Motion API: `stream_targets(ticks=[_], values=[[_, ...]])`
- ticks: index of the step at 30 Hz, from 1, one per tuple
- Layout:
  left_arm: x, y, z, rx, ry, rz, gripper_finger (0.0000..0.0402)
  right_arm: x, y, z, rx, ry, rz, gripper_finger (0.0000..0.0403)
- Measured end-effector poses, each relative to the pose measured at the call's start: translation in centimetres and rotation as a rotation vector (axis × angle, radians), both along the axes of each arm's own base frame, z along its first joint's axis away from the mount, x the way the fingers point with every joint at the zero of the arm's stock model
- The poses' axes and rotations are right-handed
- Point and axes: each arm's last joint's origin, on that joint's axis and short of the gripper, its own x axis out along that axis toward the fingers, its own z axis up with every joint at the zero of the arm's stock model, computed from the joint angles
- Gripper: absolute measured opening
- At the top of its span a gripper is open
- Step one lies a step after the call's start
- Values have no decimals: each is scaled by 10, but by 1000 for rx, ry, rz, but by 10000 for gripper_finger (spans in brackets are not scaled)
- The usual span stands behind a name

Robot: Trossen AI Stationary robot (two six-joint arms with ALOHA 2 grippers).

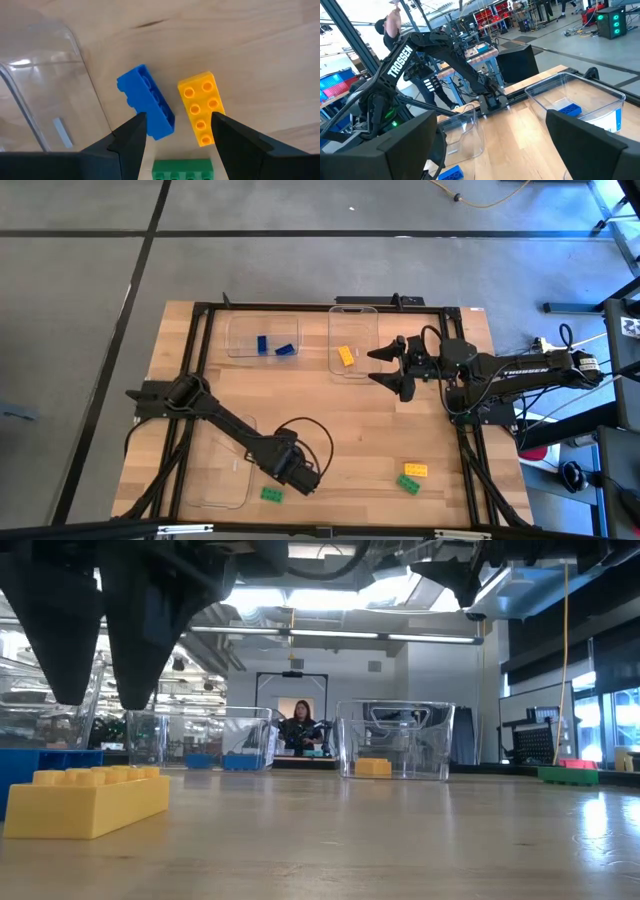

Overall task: Sort & place blocks by color
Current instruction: Put the blue game piece into the top left transparent bin

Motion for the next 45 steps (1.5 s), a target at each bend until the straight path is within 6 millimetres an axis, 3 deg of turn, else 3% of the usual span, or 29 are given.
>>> stream_targets(ticks=[20,45], values=[[-4,5,-24,-41,42,37,213,0,0,0,-2,0,0,378],[14,14,-23,-17,-108,-10,213,0,0,0,-3,0,0,378]])
